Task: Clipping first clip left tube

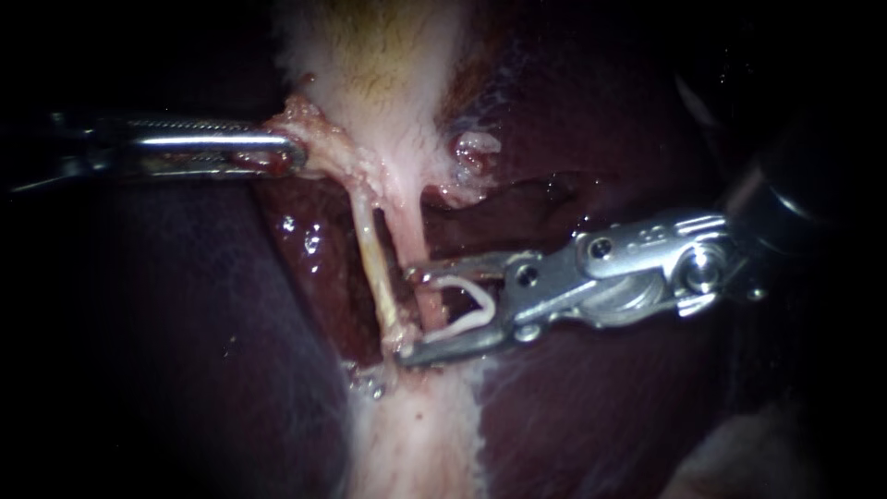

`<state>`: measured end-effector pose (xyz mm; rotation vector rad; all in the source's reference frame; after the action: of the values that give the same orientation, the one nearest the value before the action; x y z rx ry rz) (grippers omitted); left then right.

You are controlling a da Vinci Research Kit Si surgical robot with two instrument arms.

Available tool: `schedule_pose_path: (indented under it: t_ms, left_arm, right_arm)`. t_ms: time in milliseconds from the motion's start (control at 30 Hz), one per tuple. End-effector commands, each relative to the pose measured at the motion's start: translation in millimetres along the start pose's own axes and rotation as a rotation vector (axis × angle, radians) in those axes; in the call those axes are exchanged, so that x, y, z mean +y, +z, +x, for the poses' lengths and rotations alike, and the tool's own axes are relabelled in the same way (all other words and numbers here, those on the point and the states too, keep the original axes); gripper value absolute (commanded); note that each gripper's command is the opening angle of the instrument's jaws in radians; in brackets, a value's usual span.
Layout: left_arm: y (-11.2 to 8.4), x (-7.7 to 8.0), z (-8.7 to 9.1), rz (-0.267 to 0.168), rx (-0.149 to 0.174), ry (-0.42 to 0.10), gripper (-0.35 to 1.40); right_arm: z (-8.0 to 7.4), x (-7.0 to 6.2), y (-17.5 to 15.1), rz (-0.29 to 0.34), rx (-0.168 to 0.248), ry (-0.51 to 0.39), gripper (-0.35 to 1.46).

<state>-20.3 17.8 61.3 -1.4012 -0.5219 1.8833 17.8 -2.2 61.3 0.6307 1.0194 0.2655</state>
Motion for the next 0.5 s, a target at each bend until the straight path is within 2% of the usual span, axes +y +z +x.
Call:
schedule_pose_path:
  t_ms: [33, 200, 367, 500]
  left_arm:
    - [0.0, 0.0, 0.0, 0.001, 0.000, 0.000, -0.35]
    - [0.0, 0.0, 0.0, 0.001, 0.000, 0.000, -0.35]
    - [0.0, 0.1, 0.0, 0.001, 0.000, 0.000, -0.35]
    - [0.0, 0.1, 0.0, -0.002, 0.000, 0.000, -0.35]
  right_arm:
    - [-0.3, 0.2, 0.3, -0.001, -0.001, 0.002, 0.49]
    - [-2.0, 1.3, 1.3, -0.007, -0.001, 0.006, 0.49]
    - [-3.9, 2.5, 2.2, -0.014, -0.035, 0.023, 0.50]
    - [-5.1, 3.3, 2.7, -0.015, -0.037, 0.023, 0.50]
